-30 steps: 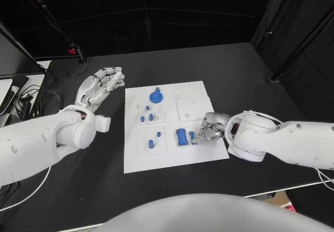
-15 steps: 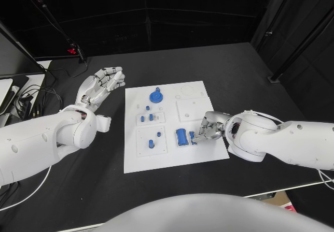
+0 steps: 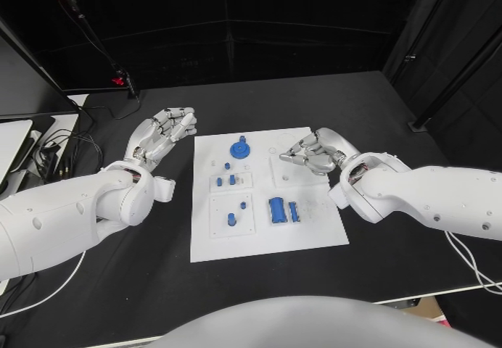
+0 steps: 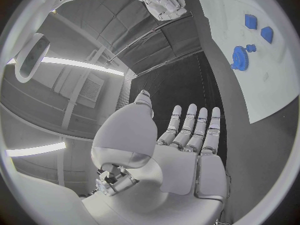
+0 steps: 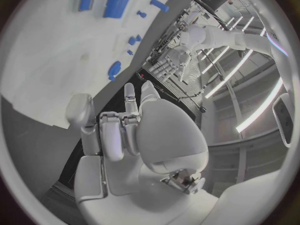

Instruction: Assemble the parts on the task board

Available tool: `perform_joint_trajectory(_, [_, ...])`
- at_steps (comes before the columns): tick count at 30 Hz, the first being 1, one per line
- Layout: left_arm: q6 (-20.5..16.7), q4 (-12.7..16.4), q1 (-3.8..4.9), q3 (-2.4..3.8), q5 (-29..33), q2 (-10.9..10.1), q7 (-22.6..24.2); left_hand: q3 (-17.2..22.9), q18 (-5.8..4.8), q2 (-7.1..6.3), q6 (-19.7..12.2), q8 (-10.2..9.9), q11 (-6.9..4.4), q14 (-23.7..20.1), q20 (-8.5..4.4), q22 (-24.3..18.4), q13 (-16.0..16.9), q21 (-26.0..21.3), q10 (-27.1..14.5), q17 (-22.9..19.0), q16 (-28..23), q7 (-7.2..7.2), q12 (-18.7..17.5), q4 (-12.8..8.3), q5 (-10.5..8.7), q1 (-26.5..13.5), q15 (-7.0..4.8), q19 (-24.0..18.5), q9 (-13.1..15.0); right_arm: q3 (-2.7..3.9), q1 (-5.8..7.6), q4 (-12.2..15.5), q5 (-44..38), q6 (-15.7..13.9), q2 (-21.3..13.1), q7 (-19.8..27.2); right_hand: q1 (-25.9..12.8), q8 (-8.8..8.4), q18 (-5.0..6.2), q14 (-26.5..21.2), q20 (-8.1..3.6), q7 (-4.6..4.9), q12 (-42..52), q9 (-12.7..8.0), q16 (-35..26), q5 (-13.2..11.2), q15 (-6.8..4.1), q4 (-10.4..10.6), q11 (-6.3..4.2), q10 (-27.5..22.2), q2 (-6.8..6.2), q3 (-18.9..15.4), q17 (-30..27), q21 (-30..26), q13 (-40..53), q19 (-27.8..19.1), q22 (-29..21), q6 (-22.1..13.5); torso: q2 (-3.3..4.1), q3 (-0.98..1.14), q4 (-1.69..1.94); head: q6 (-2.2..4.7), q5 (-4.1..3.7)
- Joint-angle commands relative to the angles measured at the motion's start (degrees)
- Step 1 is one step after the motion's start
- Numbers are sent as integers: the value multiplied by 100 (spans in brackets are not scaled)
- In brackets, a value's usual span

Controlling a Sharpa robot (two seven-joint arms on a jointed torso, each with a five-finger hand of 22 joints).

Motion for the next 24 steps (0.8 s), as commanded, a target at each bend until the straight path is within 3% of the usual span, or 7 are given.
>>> perform_joint_trajectory(1, [-74,24,-19,5,-3,5,620,-95,-58,27,131,-59,54,-62,2,-34,-10,22,-25,-9,37,453,41,2,-52,-10,10,-12,-43,-1,26,-356,2033,-29,239,2674,-283,-30,279,-1932,167,162,-1390,-69,-2378,73,156,-49,176,-1080,107,-258,-1204,-2204,521,-1615,-649,-429,-8,18,-3,118,73])
perform_joint_trajectory(7, [-124,73,-85,6,-3,0,866,-245,-99,-66,33,-310,-147,-144,5,-106,-15,34,-331,-13,65,160,-10,7,-284,-179,76,-21,-61,-2,39,-822,3096,342,702,3705,-1445,-140,32,-4233,579,268,-5545,-196,-4834,83,842,-90,826,-4758,252,-793,-3046,-3771,-2430,-2848,-1604,-1485,-4,24,6,323,124])
perform_joint_trajectory(9, [-130,90,-101,6,-3,0,931,-238,-100,-107,-47,-342,-221,-152,4,-130,-13,34,-353,-13,73,276,-1,8,-316,-209,74,-28,-59,-3,38,-903,3278,479,813,3892,-1944,-253,-96,-4933,701,63,-6273,-263,-5445,24,1124,77,1061,-5299,-415,-324,-3535,-4375,-3088,-3483,-1999,-2101,3,20,30,386,120])
perform_joint_trajectory(13, [-107,80,-140,6,-4,16,965,-213,-105,-120,18,-308,-287,-165,7,-162,-11,31,-317,-14,81,184,31,7,-325,-234,86,-49,-45,-4,33,-1000,3433,651,948,4058,-2457,-269,-196,-5946,866,-230,-6905,-271,-6023,15,1025,111,866,-6184,-997,61,-4053,-5097,-3720,-4167,-2528,-3073,-10,18,14,511,177])
perform_joint_trajectory(14, [-85,84,-131,1,0,-3,0,119,-485,-562,-488,-1490,-633,-313,-500,-974,-379,-362,-774,-378,-1341,-237,-1191,-494,-616,-2216,-420,-623,-425,-4,28,-970,2790,295,916,3139,-4019,-536,-681,-6526,425,-598,-7468,-639,-6674,-223,753,-410,574,-6746,-725,250,-5024,-5331,-4780,-4902,-3942,-3920,-9,18,7,440,158])
perform_joint_trajectory(19, [-235,166,-187,90,41,-23,-59,876,-485,-562,-1118,-3050,-1568,-762,-1178,-2087,-379,-362,-1359,-378,-3221,-805,-2822,-1175,-1360,-4870,-1077,-1462,-425,64,-24,-945,2941,220,936,3100,-5826,-1063,-681,-7392,-31,-598,-8205,-1035,-7510,-848,74,-996,-194,-7558,-229,756,-6241,-5761,-6113,-5888,-5679,-5073,-68,15,-17,516,212])
perform_joint_trajectory(24, [-748,449,-380,393,180,-94,-264,876,-485,-562,-1577,-3774,-1568,-762,-1668,-2894,-379,-362,-1828,-378,-4103,-805,-3583,-1671,-1360,-6180,-1585,-2077,-425,294,-199,-862,3453,-37,1005,2967,-6999,-1063,-681,-8290,-508,-598,-8973,-1449,-8383,-848,74,-1612,-194,-8399,-229,756,-7003,-6205,-6953,-6507,-6778,-5802,-243,7,-88,740,374])
